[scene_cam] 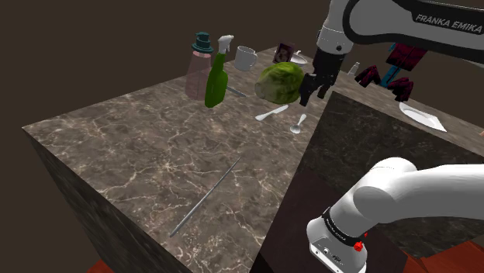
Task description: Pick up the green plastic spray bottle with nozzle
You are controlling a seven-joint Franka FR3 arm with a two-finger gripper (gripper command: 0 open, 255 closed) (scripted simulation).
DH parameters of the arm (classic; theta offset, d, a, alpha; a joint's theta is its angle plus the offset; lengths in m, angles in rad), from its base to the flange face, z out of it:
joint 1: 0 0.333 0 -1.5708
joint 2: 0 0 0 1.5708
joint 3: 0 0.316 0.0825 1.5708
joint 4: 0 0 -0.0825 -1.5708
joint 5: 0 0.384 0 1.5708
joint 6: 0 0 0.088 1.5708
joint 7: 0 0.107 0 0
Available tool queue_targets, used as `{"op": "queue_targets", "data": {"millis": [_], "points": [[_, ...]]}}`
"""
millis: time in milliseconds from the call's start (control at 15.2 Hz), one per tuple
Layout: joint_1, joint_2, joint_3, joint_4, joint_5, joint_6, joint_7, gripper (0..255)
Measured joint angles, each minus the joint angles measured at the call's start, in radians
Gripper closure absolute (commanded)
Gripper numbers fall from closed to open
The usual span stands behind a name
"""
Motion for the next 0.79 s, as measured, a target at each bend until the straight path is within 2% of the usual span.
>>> {"op": "queue_targets", "data": {"millis": [132,330,792], "points": [[-0.001,0.019,0.012,0.016,0.016,-0.006,0.026,0],[-0.018,0.118,0.045,0.094,0.088,-0.030,0.150,0],[-0.057,0.405,0.111,0.364,0.267,-0.095,0.498,0]]}}
